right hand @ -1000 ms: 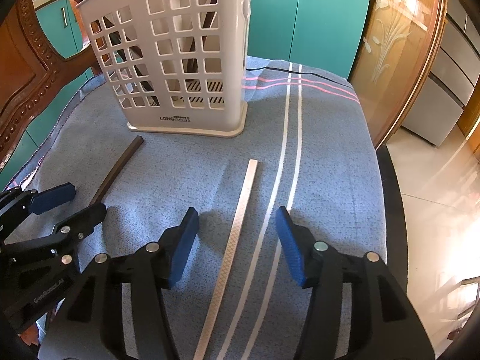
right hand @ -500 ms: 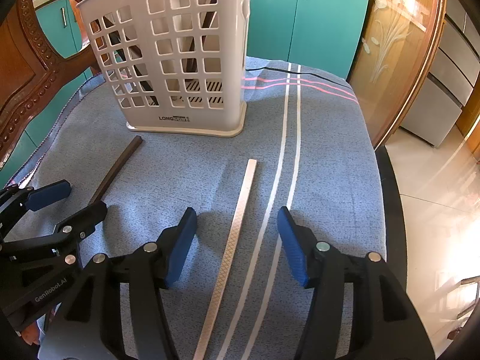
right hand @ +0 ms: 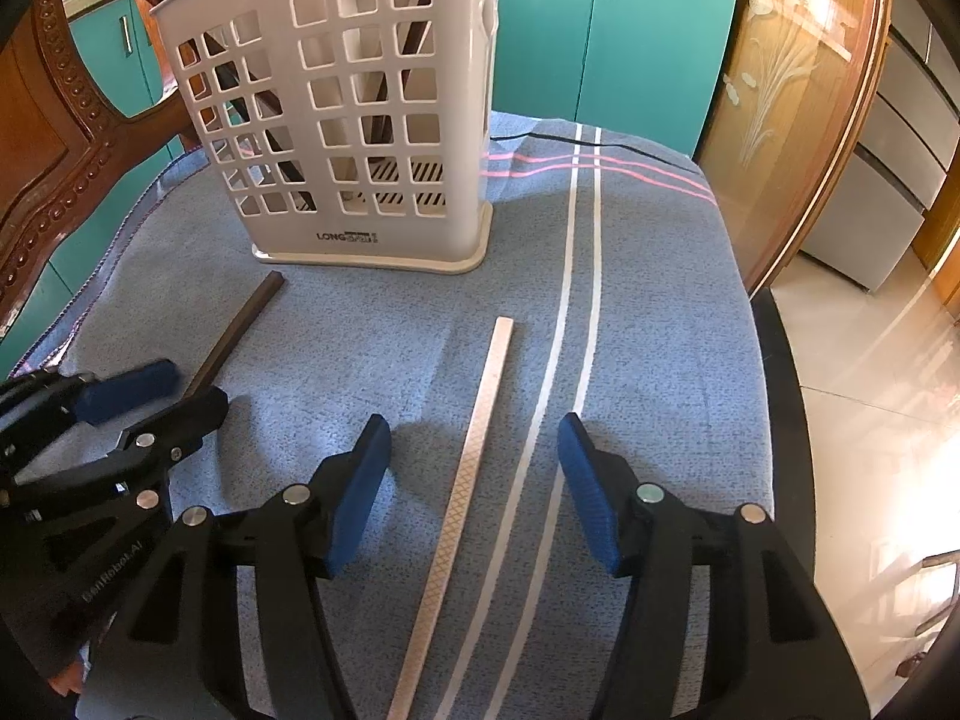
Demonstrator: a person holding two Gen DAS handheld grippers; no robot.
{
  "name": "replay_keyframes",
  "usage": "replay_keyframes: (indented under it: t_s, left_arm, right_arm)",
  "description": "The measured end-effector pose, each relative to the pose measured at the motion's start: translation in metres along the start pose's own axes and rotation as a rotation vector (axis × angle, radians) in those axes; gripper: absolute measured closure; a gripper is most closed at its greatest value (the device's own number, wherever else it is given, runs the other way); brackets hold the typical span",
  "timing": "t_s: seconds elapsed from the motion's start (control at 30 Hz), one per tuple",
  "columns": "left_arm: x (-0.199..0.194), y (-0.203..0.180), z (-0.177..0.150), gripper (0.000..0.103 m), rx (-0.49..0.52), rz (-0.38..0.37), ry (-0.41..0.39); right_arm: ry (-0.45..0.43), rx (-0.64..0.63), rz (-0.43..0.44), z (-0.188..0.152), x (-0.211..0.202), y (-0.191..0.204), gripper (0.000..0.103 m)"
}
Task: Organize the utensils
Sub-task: 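Grasp the dark brown chopstick with the left tool while the right grasps the light wooden one, then lift both chopsticks up into the white basket and open both tools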
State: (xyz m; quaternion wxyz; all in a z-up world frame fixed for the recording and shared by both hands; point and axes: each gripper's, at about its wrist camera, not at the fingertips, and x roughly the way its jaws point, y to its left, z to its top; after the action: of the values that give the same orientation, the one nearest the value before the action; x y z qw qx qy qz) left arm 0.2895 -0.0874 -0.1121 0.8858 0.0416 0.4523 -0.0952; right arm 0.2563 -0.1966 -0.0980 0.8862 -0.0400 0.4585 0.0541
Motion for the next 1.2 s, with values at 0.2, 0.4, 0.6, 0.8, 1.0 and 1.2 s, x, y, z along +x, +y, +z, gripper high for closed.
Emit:
replay_keyframes:
  t_s: [0.2, 0.4, 0.6, 0.8, 1.0, 1.2]
  left_arm:
    - [0.000, 0.003, 0.002, 0.096, -0.005, -0.011, 0.003]
    - [-0.003, 0.006, 0.002, 0.096, -0.030, -0.027, 0.004]
    - [-0.025, 0.013, 0.002, 0.096, -0.041, -0.054, -0.045]
    - [-0.045, 0.015, 0.003, 0.096, -0.047, -0.071, -0.100]
    - [-0.080, 0.028, 0.003, 0.096, -0.072, -0.122, -0.164]
    - [-0.129, 0.039, 0.008, 0.096, -0.091, -0.160, -0.271]
  right_arm:
    - [0.002, -0.043, 0.057, 0.004, -0.003, 0.009, 0.092]
    - [-0.042, -0.040, 0.106, 0.008, -0.010, 0.012, 0.097]
    - [-0.184, -0.053, 0.140, 0.016, -0.038, 0.015, 0.097]
    - [-0.241, -0.007, 0.174, 0.020, -0.054, 0.004, 0.097]
    - [-0.265, 0.055, 0.215, 0.015, -0.084, -0.012, 0.097]
    - [-0.305, 0.109, 0.274, 0.011, -0.120, -0.015, 0.097]
